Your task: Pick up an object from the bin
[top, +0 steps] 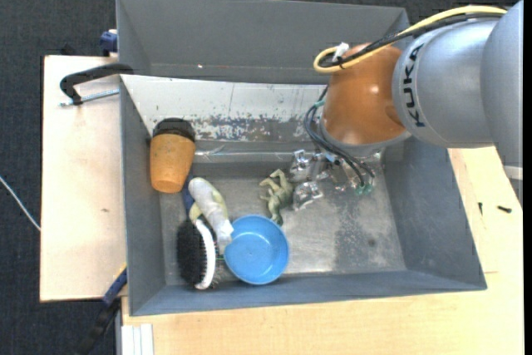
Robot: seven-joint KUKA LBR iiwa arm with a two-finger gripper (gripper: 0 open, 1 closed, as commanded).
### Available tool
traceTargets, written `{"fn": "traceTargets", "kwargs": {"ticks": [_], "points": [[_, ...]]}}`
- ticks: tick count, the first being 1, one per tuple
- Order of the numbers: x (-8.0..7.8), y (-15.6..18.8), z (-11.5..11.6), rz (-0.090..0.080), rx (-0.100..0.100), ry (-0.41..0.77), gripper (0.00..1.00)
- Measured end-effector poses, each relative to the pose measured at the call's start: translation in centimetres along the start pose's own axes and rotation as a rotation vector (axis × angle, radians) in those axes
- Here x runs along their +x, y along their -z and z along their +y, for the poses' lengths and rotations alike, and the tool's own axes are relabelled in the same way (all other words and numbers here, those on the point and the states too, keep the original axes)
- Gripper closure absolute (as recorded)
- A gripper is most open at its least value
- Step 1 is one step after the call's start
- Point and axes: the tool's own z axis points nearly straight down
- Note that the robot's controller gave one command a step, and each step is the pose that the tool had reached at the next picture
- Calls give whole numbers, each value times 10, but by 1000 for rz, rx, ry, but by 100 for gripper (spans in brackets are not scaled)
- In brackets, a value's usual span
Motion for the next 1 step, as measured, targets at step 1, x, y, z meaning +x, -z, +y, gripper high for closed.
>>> {"fn": "traceTargets", "kwargs": {"ticks": [1], "points": [[2,176,-4,0,0,116,100]]}}
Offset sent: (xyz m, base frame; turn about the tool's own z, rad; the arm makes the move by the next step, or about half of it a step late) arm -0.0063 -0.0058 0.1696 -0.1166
